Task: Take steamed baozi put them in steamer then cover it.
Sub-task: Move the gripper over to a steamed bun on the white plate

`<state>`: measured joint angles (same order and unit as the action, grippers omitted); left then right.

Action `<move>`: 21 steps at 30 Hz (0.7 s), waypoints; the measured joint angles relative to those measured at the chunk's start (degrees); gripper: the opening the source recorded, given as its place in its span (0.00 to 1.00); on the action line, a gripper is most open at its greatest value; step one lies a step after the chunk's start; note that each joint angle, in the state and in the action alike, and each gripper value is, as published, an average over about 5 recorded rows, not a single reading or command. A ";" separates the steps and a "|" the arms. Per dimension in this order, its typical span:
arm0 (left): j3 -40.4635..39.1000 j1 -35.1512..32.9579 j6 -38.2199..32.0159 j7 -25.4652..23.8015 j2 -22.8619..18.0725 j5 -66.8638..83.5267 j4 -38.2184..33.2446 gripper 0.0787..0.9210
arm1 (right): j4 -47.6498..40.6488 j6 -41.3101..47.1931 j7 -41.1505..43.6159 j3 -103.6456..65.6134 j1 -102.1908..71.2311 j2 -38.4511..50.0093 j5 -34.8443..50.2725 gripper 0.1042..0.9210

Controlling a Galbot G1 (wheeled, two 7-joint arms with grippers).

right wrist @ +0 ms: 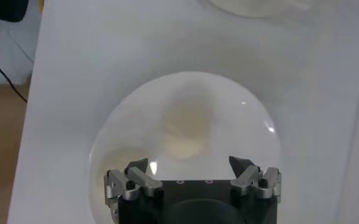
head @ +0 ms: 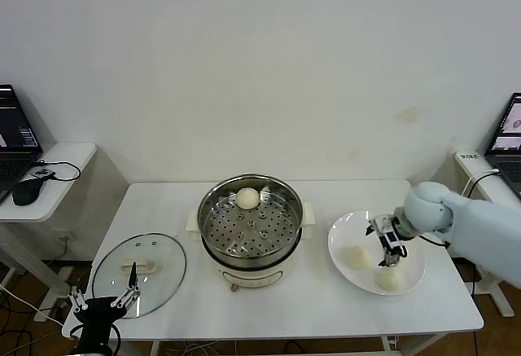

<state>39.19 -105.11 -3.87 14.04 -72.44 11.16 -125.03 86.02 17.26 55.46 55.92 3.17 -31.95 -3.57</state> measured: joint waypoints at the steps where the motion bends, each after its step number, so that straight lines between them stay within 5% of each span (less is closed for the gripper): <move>1: 0.02 0.04 0.00 0.00 -0.01 0.01 0.02 0.88 | -0.39 -0.01 -0.14 -0.41 -0.56 -0.35 -0.10 0.88; 21: 0.16 0.81 -0.01 0.03 -0.28 0.36 0.90 0.88 | -6.87 -0.05 -1.80 -5.24 -6.74 -6.62 -2.69 0.82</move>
<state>39.35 -104.30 -3.88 14.07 -72.72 11.52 -124.13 79.15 17.21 53.66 50.67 -3.57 -38.57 -6.27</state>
